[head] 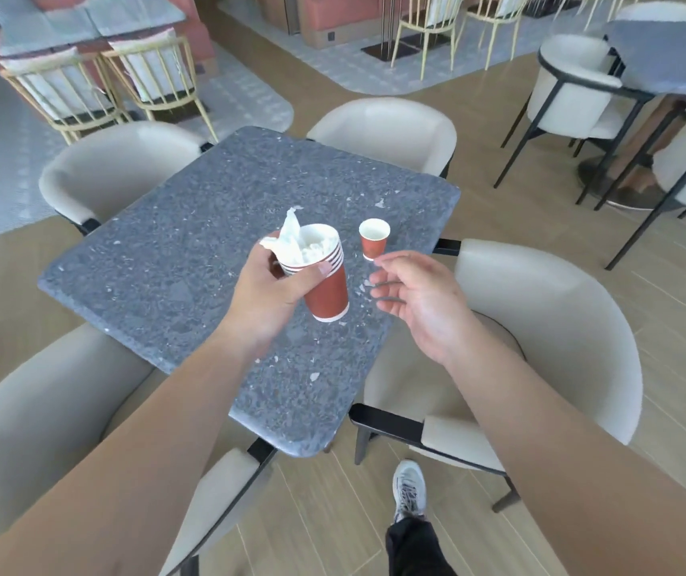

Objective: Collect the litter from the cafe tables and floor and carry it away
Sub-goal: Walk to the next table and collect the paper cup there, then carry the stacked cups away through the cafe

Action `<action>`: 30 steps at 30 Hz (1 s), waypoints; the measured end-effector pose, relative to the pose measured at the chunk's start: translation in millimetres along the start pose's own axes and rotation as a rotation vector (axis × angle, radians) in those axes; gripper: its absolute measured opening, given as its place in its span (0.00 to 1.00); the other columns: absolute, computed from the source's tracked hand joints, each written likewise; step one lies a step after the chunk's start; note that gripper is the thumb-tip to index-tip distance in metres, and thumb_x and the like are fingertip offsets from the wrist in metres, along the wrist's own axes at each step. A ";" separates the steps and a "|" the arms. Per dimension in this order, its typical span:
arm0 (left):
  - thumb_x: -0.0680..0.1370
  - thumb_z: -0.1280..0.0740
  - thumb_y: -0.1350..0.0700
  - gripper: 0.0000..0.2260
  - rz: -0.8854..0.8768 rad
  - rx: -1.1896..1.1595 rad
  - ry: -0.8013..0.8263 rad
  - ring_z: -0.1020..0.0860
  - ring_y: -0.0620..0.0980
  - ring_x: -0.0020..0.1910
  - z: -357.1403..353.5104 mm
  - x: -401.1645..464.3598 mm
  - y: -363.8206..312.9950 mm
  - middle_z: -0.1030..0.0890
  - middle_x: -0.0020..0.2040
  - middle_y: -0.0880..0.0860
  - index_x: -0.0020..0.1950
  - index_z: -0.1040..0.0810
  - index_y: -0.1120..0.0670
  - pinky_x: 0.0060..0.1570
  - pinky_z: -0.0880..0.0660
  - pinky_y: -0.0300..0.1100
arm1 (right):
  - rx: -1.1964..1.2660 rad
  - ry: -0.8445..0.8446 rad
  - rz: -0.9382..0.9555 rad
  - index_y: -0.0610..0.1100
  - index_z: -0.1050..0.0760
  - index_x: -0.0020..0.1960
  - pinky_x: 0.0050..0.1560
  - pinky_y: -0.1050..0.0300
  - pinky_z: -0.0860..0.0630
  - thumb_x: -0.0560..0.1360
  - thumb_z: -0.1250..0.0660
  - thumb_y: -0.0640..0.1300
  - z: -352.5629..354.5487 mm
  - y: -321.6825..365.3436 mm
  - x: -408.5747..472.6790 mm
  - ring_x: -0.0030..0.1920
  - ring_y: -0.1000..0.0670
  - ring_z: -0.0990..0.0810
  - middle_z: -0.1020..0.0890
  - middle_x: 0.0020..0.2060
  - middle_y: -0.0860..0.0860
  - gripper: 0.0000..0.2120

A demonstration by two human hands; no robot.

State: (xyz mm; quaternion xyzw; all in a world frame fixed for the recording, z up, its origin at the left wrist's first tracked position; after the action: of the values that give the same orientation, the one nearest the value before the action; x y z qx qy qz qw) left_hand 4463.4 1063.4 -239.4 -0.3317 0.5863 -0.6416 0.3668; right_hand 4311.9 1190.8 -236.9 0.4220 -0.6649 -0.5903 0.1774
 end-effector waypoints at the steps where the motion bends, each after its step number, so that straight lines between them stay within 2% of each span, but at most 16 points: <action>1: 0.68 0.22 0.53 0.28 0.017 0.012 -0.009 0.19 0.46 0.54 -7.9 13.1 2.7 0.16 0.59 0.55 0.65 0.25 0.57 0.57 0.23 0.44 | 0.005 0.016 -0.013 0.44 0.21 0.48 0.35 0.62 0.25 0.76 0.35 0.39 4.6 2.2 17.4 0.34 0.52 0.21 0.18 0.36 0.49 0.05; 3: 0.67 0.22 0.51 0.27 0.050 0.043 -0.028 0.19 0.44 0.53 -25.6 39.8 6.9 0.16 0.58 0.54 0.64 0.24 0.56 0.57 0.23 0.43 | 0.007 0.053 -0.041 0.44 0.22 0.48 0.35 0.62 0.25 0.76 0.35 0.39 15.5 9.5 50.9 0.34 0.52 0.21 0.18 0.35 0.50 0.04; 6: 0.63 0.20 0.45 0.27 0.065 0.104 -0.035 0.18 0.42 0.53 -55.3 80.0 8.3 0.15 0.53 0.46 0.60 0.23 0.49 0.54 0.24 0.40 | 0.001 0.072 -0.079 0.44 0.22 0.46 0.34 0.61 0.25 0.77 0.33 0.41 39.1 22.7 99.1 0.34 0.53 0.21 0.17 0.36 0.50 0.02; 8: 0.64 0.21 0.43 0.32 0.077 0.128 -0.026 0.18 0.51 0.59 -71.7 105.4 8.5 0.15 0.57 0.51 0.64 0.23 0.53 0.61 0.22 0.49 | 0.001 0.074 -0.088 0.45 0.21 0.45 0.35 0.60 0.25 0.76 0.33 0.42 55.8 31.2 127.8 0.34 0.53 0.21 0.17 0.36 0.50 0.02; 10: 0.66 0.21 0.44 0.35 0.082 0.139 0.002 0.20 0.58 0.63 -84.7 129.5 8.7 0.17 0.61 0.57 0.67 0.25 0.58 0.66 0.25 0.58 | 0.007 0.073 -0.092 0.46 0.21 0.44 0.36 0.60 0.25 0.76 0.33 0.42 70.0 38.7 150.8 0.33 0.53 0.20 0.17 0.34 0.52 0.03; 12: 0.67 0.21 0.45 0.33 0.095 0.165 0.000 0.19 0.55 0.62 -95.4 149.3 8.8 0.17 0.61 0.56 0.68 0.25 0.57 0.64 0.24 0.53 | 0.027 0.070 -0.103 0.46 0.21 0.45 0.36 0.61 0.25 0.75 0.33 0.43 81.9 44.6 167.8 0.33 0.55 0.19 0.17 0.33 0.53 0.03; 15: 0.67 0.22 0.47 0.26 0.099 0.181 -0.014 0.18 0.40 0.51 -111.5 171.7 9.8 0.15 0.53 0.47 0.62 0.24 0.52 0.50 0.24 0.34 | 0.030 0.077 -0.121 0.46 0.21 0.45 0.35 0.62 0.25 0.69 0.32 0.46 94.0 49.9 185.1 0.32 0.54 0.18 0.17 0.33 0.53 0.06; 17: 0.67 0.22 0.48 0.22 0.083 0.201 0.003 0.19 0.34 0.46 -124.3 184.9 11.6 0.16 0.48 0.42 0.58 0.24 0.48 0.44 0.26 0.28 | 0.016 0.087 -0.129 0.46 0.21 0.43 0.34 0.62 0.25 0.66 0.32 0.47 99.9 50.6 195.6 0.31 0.54 0.18 0.17 0.32 0.52 0.08; 20: 0.67 0.22 0.49 0.22 0.066 0.231 0.031 0.19 0.35 0.46 -139.5 201.9 18.0 0.15 0.48 0.42 0.57 0.23 0.48 0.45 0.26 0.29 | 0.016 0.069 -0.142 0.46 0.20 0.43 0.33 0.62 0.25 0.65 0.32 0.47 106.5 48.1 210.3 0.32 0.54 0.20 0.17 0.33 0.52 0.08; 22: 0.66 0.21 0.48 0.28 0.080 0.226 0.026 0.19 0.38 0.49 -145.5 211.5 25.2 0.16 0.53 0.47 0.63 0.24 0.52 0.46 0.25 0.30 | 0.019 0.065 -0.143 0.47 0.20 0.42 0.33 0.62 0.25 0.66 0.32 0.47 108.4 45.1 218.2 0.32 0.54 0.20 0.17 0.33 0.52 0.07; 24: 0.65 0.21 0.47 0.33 0.092 0.226 0.024 0.19 0.36 0.48 -151.2 220.4 33.1 0.17 0.55 0.48 0.66 0.26 0.53 0.42 0.26 0.29 | 0.014 0.061 -0.137 0.47 0.20 0.42 0.35 0.61 0.24 0.71 0.32 0.45 110.4 41.9 224.9 0.33 0.54 0.20 0.17 0.33 0.51 0.02; 26: 0.61 0.21 0.43 0.35 0.111 0.235 0.020 0.19 0.35 0.46 -155.7 229.4 41.5 0.17 0.54 0.47 0.64 0.27 0.49 0.41 0.26 0.29 | 0.018 0.048 -0.133 0.46 0.21 0.42 0.35 0.61 0.24 0.75 0.33 0.42 112.2 39.8 231.3 0.33 0.53 0.21 0.18 0.33 0.51 0.03; 30: 0.59 0.21 0.41 0.34 0.140 0.245 0.003 0.18 0.41 0.52 -161.7 246.0 56.7 0.17 0.55 0.47 0.63 0.26 0.45 0.48 0.25 0.38 | 0.026 0.022 -0.137 0.45 0.21 0.45 0.37 0.61 0.25 0.76 0.34 0.41 113.5 36.9 243.8 0.34 0.53 0.21 0.18 0.33 0.52 0.03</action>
State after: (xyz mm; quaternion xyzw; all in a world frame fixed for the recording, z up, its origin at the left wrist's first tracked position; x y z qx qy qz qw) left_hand 4204.0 931.7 -311.9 -0.2416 0.5257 -0.6818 0.4477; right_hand 4074.0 1073.1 -293.6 0.4753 -0.6399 -0.5878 0.1385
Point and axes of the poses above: each hand's wrist, its own x-axis towards the middle knuckle, its own z-axis out of the back of the hand, y = z × x, the point moved 4 cm from there along x, towards the middle knuckle
